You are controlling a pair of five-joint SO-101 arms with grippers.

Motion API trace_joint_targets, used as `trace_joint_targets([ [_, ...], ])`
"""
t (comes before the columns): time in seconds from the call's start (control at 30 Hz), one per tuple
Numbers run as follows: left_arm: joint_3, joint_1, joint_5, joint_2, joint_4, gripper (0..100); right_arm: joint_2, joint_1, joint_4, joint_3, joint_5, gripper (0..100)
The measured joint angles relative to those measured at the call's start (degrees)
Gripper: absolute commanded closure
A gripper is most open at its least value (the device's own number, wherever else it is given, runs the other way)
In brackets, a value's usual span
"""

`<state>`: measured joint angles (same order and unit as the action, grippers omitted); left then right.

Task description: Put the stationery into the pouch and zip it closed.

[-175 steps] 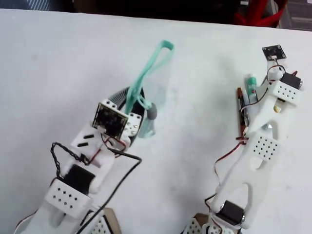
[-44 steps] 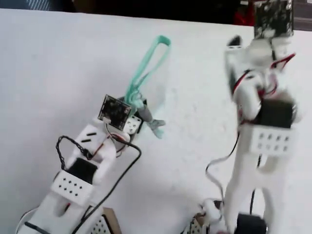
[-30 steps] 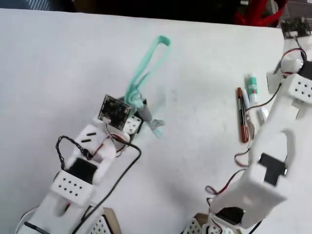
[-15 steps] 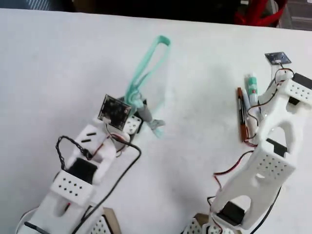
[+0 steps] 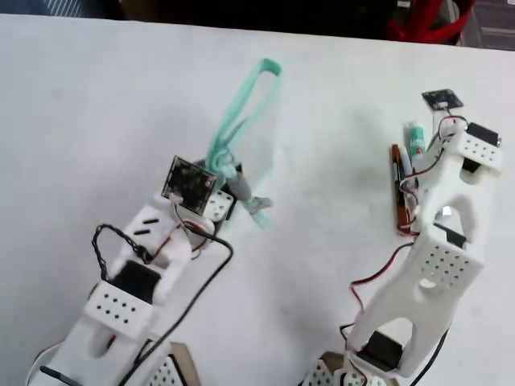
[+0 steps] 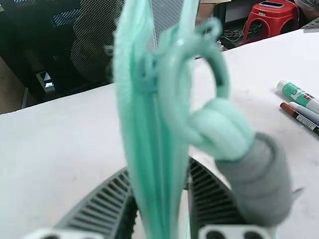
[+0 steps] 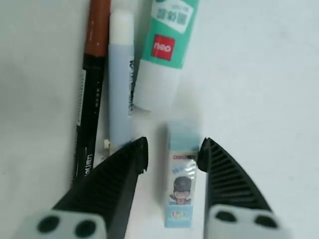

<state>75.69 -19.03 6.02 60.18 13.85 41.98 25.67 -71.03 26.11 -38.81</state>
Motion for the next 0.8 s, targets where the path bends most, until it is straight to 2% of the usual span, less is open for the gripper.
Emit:
trace_joint_targets([
  [0.13, 0.0, 0.0, 0.0, 0.0, 0.0, 87, 0.9, -0.3, 1.4, 0.0, 0.0, 84.3],
  [0.3, 0.0, 0.0, 0.0, 0.0, 0.0, 87, 1.3, -0.3, 1.8, 1.5, 0.0, 98.5],
  [0.53, 0.0, 0.0, 0.0, 0.0, 0.0, 87, 1.4, 0.0, 1.8, 2.1, -0.4, 98.1],
  [0.8, 0.0, 0.0, -1.4, 0.0, 0.0, 86, -8.7, 1.6, -12.6, 10.6, -0.3, 98.1],
])
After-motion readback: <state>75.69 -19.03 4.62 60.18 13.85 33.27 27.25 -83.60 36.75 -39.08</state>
